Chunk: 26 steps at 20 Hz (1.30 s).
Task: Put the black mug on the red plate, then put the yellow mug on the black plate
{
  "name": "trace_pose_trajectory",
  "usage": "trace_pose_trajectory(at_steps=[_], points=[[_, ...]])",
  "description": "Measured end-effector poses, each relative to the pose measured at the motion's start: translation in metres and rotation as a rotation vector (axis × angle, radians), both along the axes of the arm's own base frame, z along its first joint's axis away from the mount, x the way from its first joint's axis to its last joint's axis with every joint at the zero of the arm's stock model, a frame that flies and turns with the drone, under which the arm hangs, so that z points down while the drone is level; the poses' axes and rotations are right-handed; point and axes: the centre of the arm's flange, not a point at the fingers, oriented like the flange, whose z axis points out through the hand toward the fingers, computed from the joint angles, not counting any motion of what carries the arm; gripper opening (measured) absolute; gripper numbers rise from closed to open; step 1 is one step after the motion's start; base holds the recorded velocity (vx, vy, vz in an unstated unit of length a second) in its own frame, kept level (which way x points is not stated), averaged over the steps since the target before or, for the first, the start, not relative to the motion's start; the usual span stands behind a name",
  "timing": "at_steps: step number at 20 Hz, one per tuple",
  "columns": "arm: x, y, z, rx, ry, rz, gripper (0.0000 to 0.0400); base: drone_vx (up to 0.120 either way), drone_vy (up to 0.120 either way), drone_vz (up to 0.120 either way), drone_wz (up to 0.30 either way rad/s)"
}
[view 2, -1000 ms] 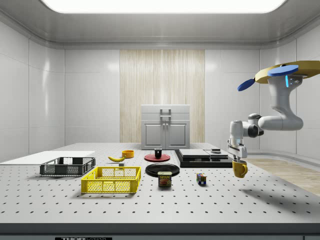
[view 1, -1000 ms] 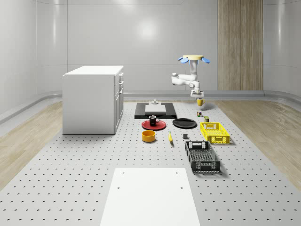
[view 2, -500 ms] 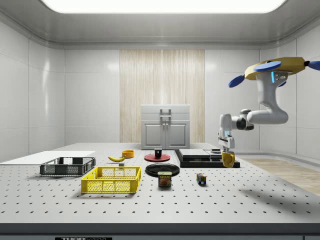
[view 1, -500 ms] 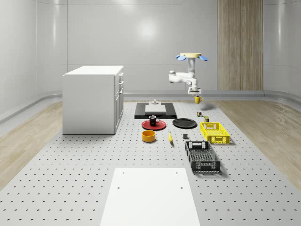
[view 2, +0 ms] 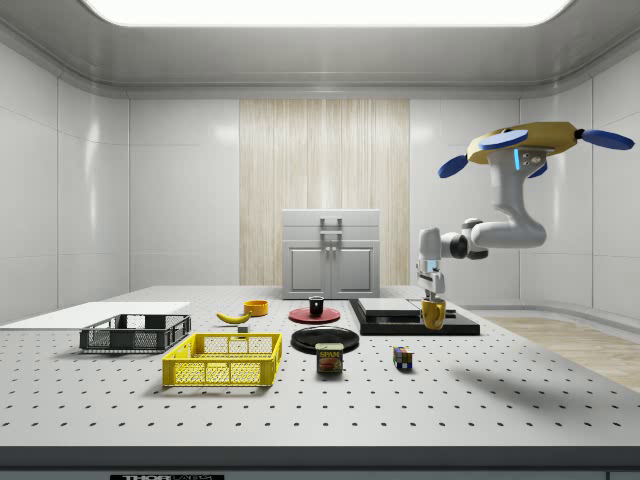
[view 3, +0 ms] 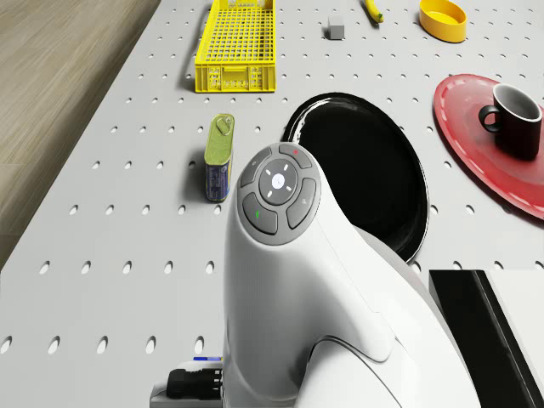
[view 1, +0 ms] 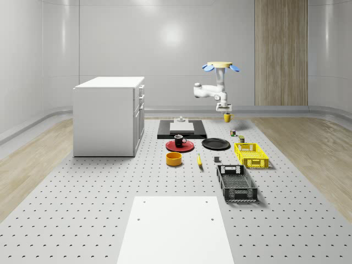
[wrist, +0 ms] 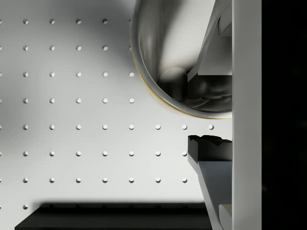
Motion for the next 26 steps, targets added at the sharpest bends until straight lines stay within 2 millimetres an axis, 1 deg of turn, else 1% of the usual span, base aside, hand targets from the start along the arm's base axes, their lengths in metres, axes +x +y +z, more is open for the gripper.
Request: trace_pose_trajectory(at_steps=[26], points=[[0.0, 0.0, -0.0001, 0.0, 0.0, 0.0, 0.011, 0.12, -0.12, 0.0, 0.0]])
